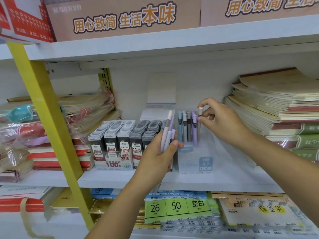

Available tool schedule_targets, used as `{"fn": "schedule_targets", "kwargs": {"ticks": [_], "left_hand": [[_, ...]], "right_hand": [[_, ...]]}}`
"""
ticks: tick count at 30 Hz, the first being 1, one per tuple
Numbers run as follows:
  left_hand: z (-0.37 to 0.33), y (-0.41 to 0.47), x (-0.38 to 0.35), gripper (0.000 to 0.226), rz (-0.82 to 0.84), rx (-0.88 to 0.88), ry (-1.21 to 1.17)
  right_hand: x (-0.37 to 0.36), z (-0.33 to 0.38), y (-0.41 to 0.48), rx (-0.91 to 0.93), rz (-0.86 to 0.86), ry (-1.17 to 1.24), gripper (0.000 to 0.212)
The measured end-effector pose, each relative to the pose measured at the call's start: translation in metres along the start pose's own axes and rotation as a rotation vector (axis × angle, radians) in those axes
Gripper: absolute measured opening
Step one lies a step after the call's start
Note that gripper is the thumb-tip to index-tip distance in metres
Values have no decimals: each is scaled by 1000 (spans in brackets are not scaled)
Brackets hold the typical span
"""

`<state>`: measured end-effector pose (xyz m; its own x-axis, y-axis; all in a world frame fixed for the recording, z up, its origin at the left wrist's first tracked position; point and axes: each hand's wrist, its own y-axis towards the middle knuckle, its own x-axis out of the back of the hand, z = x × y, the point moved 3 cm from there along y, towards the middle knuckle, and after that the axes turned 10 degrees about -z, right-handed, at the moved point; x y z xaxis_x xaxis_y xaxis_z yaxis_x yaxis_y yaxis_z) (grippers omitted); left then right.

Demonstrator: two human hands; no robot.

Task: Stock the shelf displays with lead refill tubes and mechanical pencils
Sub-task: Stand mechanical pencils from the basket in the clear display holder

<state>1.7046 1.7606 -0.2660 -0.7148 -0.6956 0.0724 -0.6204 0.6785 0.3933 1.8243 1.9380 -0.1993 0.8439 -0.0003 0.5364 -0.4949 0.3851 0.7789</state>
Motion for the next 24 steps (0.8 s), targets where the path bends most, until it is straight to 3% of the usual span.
{"fn": "schedule_targets", "kwargs": {"ticks": [9,13,17,21,24], "left_hand": [[-1,1,1,15,20,36,-12],[0,2,1,15,20,49,-21],[-1,1,3,18,22,92,-74],[-2,-1,7,14,53,164,-179],[-2,-4,8,19,99,163,-215]], "right_hand": [[2,-1,6,50,-19,-69,22],[-3,-3,7,90,-49,-251,22],[-3,-6,8,18,11,-333,24],[10,7,1,9,-116,-211,21],[18,34,-12,-45,-157,103,14]]}}
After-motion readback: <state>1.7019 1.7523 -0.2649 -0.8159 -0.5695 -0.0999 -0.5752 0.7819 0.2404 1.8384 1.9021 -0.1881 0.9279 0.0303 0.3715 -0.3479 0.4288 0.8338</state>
